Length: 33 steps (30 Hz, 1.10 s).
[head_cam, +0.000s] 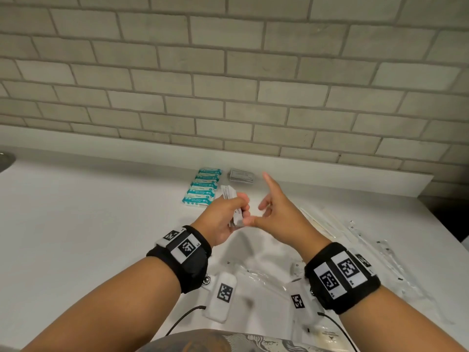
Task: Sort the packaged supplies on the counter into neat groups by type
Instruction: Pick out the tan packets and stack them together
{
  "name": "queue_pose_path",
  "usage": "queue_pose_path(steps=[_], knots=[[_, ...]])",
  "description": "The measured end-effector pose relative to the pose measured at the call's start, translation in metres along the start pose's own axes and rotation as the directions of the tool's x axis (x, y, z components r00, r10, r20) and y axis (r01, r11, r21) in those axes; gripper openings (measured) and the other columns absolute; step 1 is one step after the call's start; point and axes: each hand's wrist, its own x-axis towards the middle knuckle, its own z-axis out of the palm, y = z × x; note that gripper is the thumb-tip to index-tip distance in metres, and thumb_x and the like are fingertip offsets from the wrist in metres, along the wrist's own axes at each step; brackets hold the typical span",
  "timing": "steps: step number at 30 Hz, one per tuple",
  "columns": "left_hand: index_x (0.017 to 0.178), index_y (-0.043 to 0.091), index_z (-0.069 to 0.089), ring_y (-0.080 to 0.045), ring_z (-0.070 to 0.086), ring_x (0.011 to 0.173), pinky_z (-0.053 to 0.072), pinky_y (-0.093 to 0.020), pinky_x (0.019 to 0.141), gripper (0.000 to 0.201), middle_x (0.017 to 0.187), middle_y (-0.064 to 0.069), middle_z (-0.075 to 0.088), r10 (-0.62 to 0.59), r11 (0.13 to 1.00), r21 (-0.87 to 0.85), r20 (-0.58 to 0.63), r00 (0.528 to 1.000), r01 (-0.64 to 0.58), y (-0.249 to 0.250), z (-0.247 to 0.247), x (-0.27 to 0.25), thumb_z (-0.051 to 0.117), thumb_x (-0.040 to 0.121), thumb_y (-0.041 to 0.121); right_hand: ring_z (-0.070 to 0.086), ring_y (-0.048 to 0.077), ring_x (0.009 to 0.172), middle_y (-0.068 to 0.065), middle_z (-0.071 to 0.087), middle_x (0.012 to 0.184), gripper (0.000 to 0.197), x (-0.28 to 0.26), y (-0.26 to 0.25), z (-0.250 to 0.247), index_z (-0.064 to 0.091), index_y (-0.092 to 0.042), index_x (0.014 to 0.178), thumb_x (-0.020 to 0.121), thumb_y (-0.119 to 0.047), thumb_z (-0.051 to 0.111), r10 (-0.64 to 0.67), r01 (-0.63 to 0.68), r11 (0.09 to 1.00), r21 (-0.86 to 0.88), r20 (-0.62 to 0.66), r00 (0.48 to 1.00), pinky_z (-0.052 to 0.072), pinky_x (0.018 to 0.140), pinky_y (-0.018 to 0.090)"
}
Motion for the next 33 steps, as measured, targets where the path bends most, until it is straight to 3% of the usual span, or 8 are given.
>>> queue_pose_path(steps=[4, 14, 18, 20, 23, 25, 29, 33], knots=[[0.089, 0.011, 0.06, -0.018, 0.06, 0.068, 0.048, -0.03, 0.058, 0.02, 0.071, -0.008, 0.059, -0.05, 0.995, 0.092, 0.143, 0.988, 0.037, -0.003, 0.012, -0.005, 0.045, 0.091, -0.002, 0.027, 0.011, 0.137, -0.01, 0.024, 0.149, 0.137, 0.001, -0.011, 0.005, -0.015, -0.055, 0.143, 0.057, -0.033, 0.09, -0.205, 0.269, 0.934, -0.237, 0.265, 0.942, 0.039, 0.105, 0.03], [0.075, 0.014, 0.057, -0.013, 0.061, 0.052, 0.043, -0.022, 0.045, 0.026, 0.054, -0.002, 0.061, -0.134, 0.989, 0.092, 0.182, 0.974, 0.118, 0.001, 0.014, -0.004, 0.043, 0.095, 0.003, 0.032, 0.011, 0.131, -0.009, 0.037, 0.141, 0.122, 0.003, -0.014, 0.005, -0.009, -0.047, 0.148, 0.067, -0.038, 0.082, -0.359, 0.419, 0.806, -0.417, 0.219, 0.907, 0.027, 0.107, 0.022], [0.08, 0.01, 0.059, -0.02, 0.06, 0.063, 0.051, -0.03, 0.057, 0.019, 0.062, -0.007, 0.055, -0.044, 0.999, -0.025, 0.093, 0.995, 0.047, 0.001, 0.012, 0.001, 0.048, 0.094, 0.004, 0.035, 0.006, 0.129, -0.014, 0.029, 0.142, 0.128, 0.007, -0.011, 0.001, -0.001, -0.048, 0.149, 0.06, -0.032, 0.09, -0.199, 0.221, 0.969, -0.108, 0.185, 0.962, 0.042, 0.1, 0.022], [0.085, 0.011, 0.058, -0.018, 0.062, 0.063, 0.054, -0.029, 0.062, 0.015, 0.06, -0.004, 0.058, 0.057, 0.995, -0.085, 0.02, 0.998, -0.055, 0.001, 0.007, 0.008, 0.049, 0.095, 0.006, 0.042, 0.007, 0.126, -0.01, 0.036, 0.139, 0.104, 0.01, -0.007, -0.002, 0.017, -0.038, 0.15, 0.07, -0.037, 0.083, -0.053, 0.039, 0.996, 0.08, 0.175, 0.983, 0.043, 0.098, 0.022], [0.09, 0.015, 0.055, -0.016, 0.068, 0.08, 0.05, -0.031, 0.076, 0.012, 0.082, -0.005, 0.072, 0.163, 0.983, -0.085, -0.018, 0.986, -0.164, 0.001, -0.002, 0.016, 0.048, 0.096, 0.008, 0.063, 0.018, 0.101, 0.003, 0.063, 0.114, 0.044, 0.017, 0.003, -0.003, 0.053, -0.02, 0.128, 0.092, -0.045, 0.057, 0.181, -0.253, 0.931, 0.262, 0.269, 0.946, 0.052, 0.094, 0.041], [0.091, 0.015, 0.054, -0.016, 0.07, 0.091, 0.05, -0.032, 0.083, 0.013, 0.102, -0.008, 0.073, 0.176, 0.976, -0.131, 0.016, 0.984, -0.173, -0.003, -0.005, 0.02, 0.046, 0.097, 0.007, 0.066, 0.024, 0.089, 0.01, 0.066, 0.1, 0.034, 0.021, 0.007, 0.003, 0.059, -0.011, 0.117, 0.097, -0.038, 0.051, 0.203, -0.378, 0.799, 0.468, 0.382, 0.902, 0.055, 0.081, 0.041], [0.091, 0.013, 0.054, -0.019, 0.068, 0.098, 0.049, -0.035, 0.088, 0.013, 0.112, -0.009, 0.071, 0.17, 0.975, -0.16, 0.07, 0.983, -0.157, -0.015, -0.002, 0.029, 0.044, 0.097, 0.008, 0.067, 0.023, 0.074, 0.014, 0.068, 0.09, 0.016, 0.031, 0.01, 0.017, 0.063, -0.005, 0.103, 0.098, -0.017, 0.052, 0.165, -0.399, 0.69, 0.604, 0.405, 0.899, 0.059, 0.066, 0.032], [0.093, 0.015, 0.06, -0.018, 0.061, 0.087, 0.046, -0.032, 0.08, 0.014, 0.09, -0.003, 0.067, 0.12, 0.982, 0.136, 0.091, 0.989, -0.132, -0.029, -0.021, 0.047, 0.059, 0.088, 0.028, 0.065, 0.018, 0.06, 0.01, 0.066, 0.078, 0.005, 0.045, 0.024, 0.025, 0.062, -0.008, 0.093, 0.094, -0.007, 0.058, 0.229, -0.42, 0.745, 0.518, 0.392, 0.891, 0.059, 0.059, 0.027]])
